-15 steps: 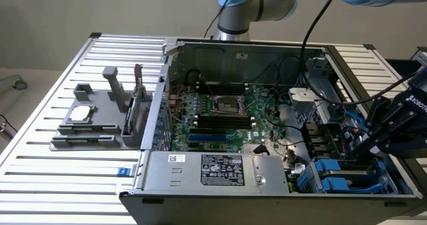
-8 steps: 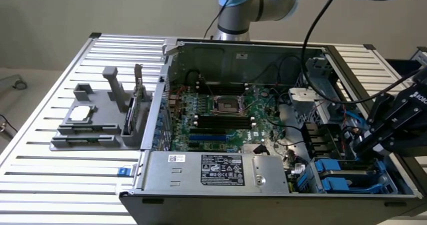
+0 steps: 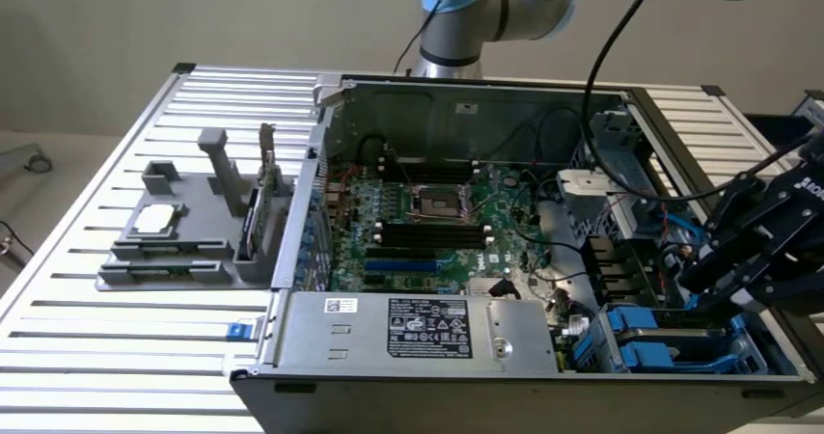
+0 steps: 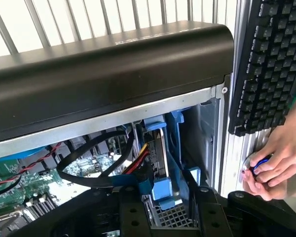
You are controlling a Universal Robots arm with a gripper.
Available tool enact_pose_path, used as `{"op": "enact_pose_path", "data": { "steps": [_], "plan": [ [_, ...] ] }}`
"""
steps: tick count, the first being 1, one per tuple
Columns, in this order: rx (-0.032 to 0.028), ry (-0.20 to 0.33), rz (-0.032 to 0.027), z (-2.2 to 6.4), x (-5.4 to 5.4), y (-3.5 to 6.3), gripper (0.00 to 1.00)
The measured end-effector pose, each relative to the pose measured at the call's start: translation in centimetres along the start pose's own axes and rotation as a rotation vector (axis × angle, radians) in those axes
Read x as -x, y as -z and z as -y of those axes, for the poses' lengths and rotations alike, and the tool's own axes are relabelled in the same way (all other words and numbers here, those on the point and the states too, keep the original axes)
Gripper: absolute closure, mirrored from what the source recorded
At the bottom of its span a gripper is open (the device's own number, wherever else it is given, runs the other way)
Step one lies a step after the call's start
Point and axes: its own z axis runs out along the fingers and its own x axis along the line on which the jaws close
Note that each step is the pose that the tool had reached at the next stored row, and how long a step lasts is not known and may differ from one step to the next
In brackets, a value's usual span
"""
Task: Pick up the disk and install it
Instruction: 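Insert the first disk wire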
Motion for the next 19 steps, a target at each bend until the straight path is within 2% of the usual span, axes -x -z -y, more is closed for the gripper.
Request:
{"op": "enact_pose_path", "data": {
  "steps": [4,9,16,19],
  "plan": [
    [-0.0003,0.001,-0.0022,0.61,0.8,-0.37,0.57],
    [-0.0007,0.002,-0.0041,2.17,1.7,-1.0,0.57],
    [0.0003,0.002,-0.0046,4.31,2.6,1.09,0.57],
    [0.0011,0.002,-0.005,4.86,2.6,1.9,0.57]
  ]
}}
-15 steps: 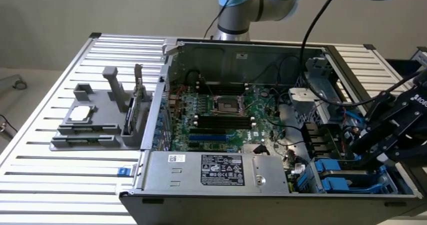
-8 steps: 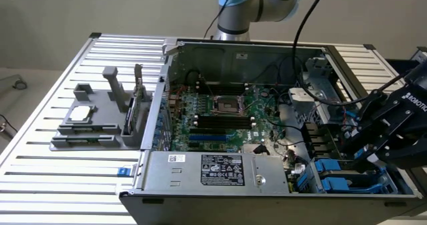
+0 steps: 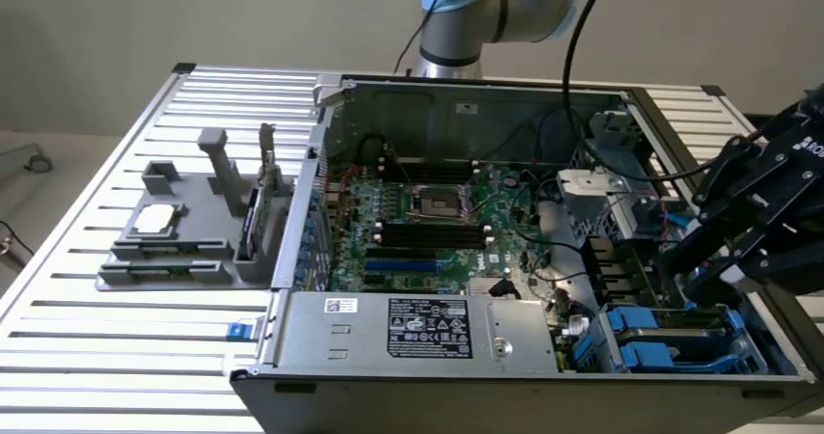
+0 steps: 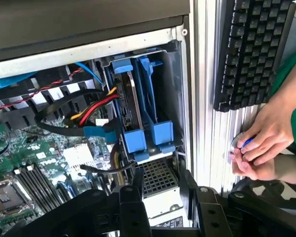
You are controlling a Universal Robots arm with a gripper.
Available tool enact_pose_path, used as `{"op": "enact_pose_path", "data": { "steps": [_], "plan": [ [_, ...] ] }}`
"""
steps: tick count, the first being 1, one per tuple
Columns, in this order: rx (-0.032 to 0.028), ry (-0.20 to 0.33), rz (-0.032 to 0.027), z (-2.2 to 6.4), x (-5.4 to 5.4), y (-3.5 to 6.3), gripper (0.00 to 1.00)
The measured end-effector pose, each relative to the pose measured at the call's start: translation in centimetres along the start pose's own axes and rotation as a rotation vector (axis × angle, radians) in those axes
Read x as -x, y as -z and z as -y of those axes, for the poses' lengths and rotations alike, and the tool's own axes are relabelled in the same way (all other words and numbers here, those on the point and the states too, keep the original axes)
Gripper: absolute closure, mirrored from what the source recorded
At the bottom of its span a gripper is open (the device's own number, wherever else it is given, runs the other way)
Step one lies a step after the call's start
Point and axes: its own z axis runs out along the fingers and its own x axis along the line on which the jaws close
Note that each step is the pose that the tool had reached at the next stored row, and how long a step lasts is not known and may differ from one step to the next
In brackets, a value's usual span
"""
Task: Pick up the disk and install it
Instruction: 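Insert the first disk wire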
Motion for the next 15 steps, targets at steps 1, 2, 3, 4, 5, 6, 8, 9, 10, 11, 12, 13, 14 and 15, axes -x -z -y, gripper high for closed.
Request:
{"op": "enact_pose_path", "data": {
  "steps": [1,2,3,4,5,6,8,9,10,11,12,13,14,15],
  "plan": [
    [0.0006,0.0,0.0,0.07,-0.2,0.07,0.57],
    [0.0017,-0.001,-0.0004,0.12,-0.3,0.11,0.57],
    [0.0043,-0.001,-0.0012,0.17,-0.5,0.14,0.57],
    [0.0078,-0.002,-0.002,0.22,-0.7,0.19,0.57],
    [0.0113,-0.002,-0.0029,0.28,-0.9,0.23,0.57],
    [0.0149,-0.003,-0.0039,0.34,-1.1,0.28,0.57],
    [0.0222,-0.005,-0.0059,0.47,-1.6,0.37,0.59],
    [0.0264,-0.005,-0.007,0.5,-1.7,0.4,0.66],
    [0.0318,-0.007,-0.0084,0.51,-1.8,0.4,0.73],
    [0.037,-0.008,-0.0099,0.51,-1.8,0.4,0.73],
    [0.0407,-0.008,-0.0108,0.51,-1.8,0.4,0.78],
    [0.0454,-0.009,-0.0122,0.5,-1.8,0.37,0.84],
    [0.049,-0.01,-0.0131,0.5,-1.8,0.37,0.84],
    [0.0491,-0.01,-0.0131,0.5,-1.8,0.38,0.89]
  ]
}}
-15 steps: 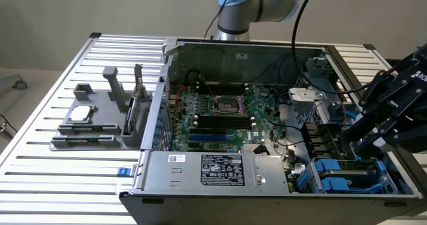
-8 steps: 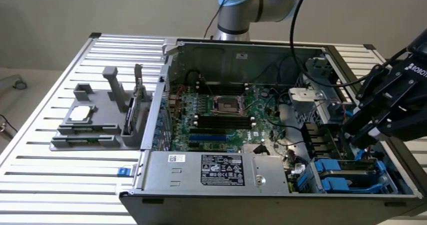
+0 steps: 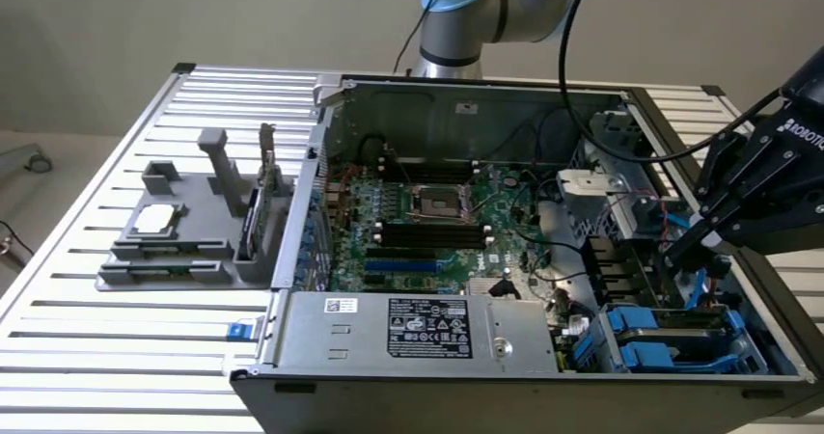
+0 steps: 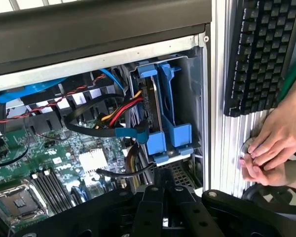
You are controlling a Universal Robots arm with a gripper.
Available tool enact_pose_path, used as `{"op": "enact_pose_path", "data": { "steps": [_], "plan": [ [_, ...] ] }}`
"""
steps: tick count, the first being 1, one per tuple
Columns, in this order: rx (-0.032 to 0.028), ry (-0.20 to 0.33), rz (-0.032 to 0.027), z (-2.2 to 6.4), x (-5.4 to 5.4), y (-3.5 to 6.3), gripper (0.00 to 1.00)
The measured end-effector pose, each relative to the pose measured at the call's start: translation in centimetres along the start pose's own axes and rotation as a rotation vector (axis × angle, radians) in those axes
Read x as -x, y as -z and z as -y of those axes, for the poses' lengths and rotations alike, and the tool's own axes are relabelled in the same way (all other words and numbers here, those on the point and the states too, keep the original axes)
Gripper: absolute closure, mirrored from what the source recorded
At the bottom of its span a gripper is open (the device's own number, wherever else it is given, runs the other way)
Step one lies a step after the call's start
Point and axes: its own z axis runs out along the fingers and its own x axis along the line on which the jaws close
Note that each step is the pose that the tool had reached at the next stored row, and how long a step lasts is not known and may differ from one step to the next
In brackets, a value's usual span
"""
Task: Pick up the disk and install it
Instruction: 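Insert the first disk wire, then insert the second disk wire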
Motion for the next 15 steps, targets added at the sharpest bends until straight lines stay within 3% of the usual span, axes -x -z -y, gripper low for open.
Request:
{"op": "enact_pose_path", "data": {
  "steps": [15],
  "plan": [
    [0.0,0.0,0.0,0.01,0.0,0.0,0.89]
  ]
}}
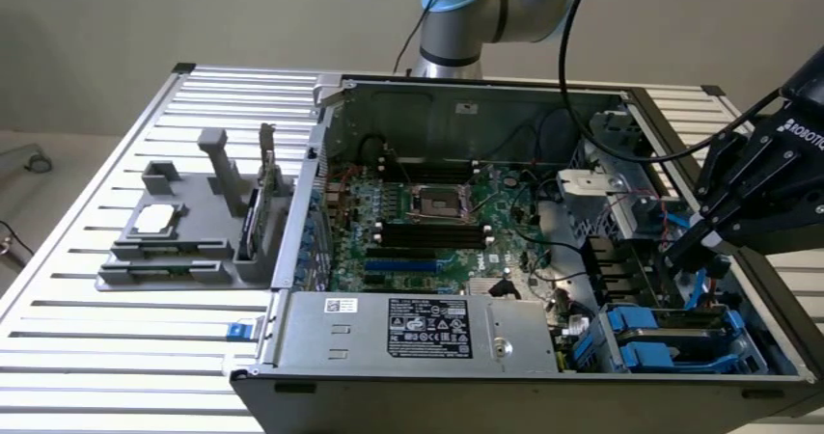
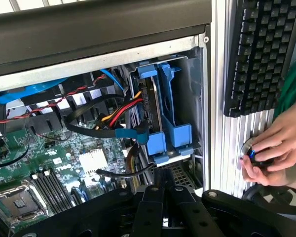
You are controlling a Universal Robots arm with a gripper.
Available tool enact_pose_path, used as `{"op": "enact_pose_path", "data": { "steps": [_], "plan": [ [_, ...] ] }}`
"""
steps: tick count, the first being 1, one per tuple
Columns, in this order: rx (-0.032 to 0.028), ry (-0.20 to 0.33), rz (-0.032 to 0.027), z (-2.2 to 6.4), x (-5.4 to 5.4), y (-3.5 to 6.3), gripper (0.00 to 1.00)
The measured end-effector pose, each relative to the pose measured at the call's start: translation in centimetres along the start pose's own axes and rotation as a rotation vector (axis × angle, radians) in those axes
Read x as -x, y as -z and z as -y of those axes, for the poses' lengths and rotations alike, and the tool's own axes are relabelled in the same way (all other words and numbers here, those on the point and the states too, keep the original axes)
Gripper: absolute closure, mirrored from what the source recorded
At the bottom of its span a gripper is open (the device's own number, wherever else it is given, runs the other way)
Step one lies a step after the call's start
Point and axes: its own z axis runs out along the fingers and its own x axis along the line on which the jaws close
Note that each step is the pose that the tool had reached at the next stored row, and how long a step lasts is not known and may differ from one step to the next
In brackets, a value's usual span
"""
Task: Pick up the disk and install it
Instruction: 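Insert the second disk wire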
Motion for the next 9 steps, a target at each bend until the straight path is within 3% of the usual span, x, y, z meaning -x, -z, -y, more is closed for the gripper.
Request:
{"op": "enact_pose_path", "data": {
  "steps": [7,9],
  "plan": [
    [-0.0001,0.0,0.0,-0.41,-0.7,0.31,0.89],
    [0.0001,0.0,0.0001,-1.33,-1.2,0.76,0.89]
  ]
}}
